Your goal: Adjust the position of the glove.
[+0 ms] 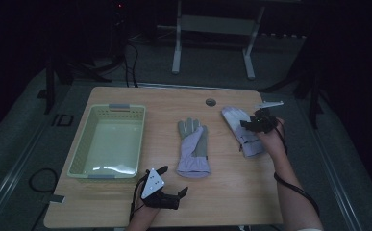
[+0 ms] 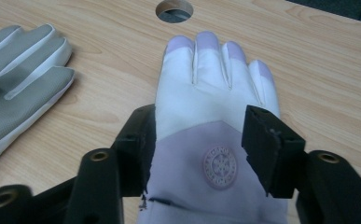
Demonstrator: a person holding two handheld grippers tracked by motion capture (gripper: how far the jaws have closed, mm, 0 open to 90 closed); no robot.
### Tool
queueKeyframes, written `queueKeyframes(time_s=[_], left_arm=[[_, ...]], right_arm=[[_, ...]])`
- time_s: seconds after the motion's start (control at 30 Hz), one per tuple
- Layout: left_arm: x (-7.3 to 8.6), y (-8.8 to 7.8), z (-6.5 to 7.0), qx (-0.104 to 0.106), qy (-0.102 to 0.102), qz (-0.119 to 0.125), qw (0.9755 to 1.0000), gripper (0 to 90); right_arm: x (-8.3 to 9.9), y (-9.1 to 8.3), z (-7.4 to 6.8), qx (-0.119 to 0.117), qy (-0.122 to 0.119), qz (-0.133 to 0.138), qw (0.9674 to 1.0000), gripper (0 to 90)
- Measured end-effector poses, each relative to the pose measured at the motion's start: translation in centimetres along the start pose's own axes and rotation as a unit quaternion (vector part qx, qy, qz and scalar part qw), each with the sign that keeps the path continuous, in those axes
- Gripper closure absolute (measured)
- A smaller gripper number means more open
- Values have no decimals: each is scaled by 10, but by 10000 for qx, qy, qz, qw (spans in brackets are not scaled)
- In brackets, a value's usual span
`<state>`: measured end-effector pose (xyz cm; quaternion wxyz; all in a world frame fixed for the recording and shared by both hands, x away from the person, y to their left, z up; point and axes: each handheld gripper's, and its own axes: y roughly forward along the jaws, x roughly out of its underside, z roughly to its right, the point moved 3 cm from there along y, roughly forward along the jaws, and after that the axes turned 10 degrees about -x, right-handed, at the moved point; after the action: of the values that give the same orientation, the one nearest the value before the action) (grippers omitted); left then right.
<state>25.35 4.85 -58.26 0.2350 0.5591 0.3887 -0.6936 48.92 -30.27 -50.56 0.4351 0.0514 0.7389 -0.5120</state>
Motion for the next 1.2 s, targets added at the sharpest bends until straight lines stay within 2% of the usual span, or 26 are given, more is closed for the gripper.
queueKeyframes(time_s=[0.07,0.1,0.2,0.27,0.37,0.4,0.43,0.47,0.53,0.63,0.7,0.73,0.87,0.97,1.03,1.07,1.1,1.17,1.2], left_arm=[[0,0,0,0,-5,1,10000,0],[0,0,0,-4,-10,8,10000,0],[0,0,0,-8,10,12,10000,0],[0,-1,0,-1,18,8,10000,0],[0,-1,1,3,27,13,10000,0],[0,-1,1,2,37,11,10000,0],[0,-1,1,2,37,11,10000,0],[0,0,1,6,46,7,10000,0],[0,-1,1,3,56,7,10000,0],[0,-1,1,3,57,3,10000,0],[0,0,1,2,49,7,10000,0],[0,0,1,0,42,5,10000,0],[0,0,1,2,35,5,10000,0],[0,0,1,10,31,-2,10000,0],[0,0,1,8,43,-4,10000,0],[0,0,1,8,43,-4,10000,0],[0,0,1,-3,51,-5,10000,0],[0,0,1,-6,52,-7,10000,0],[0,0,1,-6,52,-7,10000,0]], right_arm=[[0,2,1,32,15,-10,10000,468],[2,9,4,-43,84,-60,9999,469],[4,16,7,72,75,-167,9998,468],[9,21,11,79,226,-189,9995,470],[20,28,14,158,224,-424,9987,449],[26,33,17,200,313,-643,9972,421],[26,33,17,200,313,-643,9972,421],[33,38,23,-56,488,-610,9969,457],[34,37,24,-172,487,-612,9968,544],[34,36,24,-210,505,-629,9965,582],[32,35,19,-154,509,-677,9963,699],[32,35,18,-144,553,-663,9962,728],[28,22,13,-14,634,-588,9963,787],[27,5,9,51,687,-418,9967,795],[25,-10,5,40,754,-200,9969,797],[25,-10,5,40,754,-200,9969,797],[22,-31,-3,100,773,29,9970,801],[20,-47,-11,140,863,206,9960,802],[20,-47,-11,140,863,206,9960,802]])
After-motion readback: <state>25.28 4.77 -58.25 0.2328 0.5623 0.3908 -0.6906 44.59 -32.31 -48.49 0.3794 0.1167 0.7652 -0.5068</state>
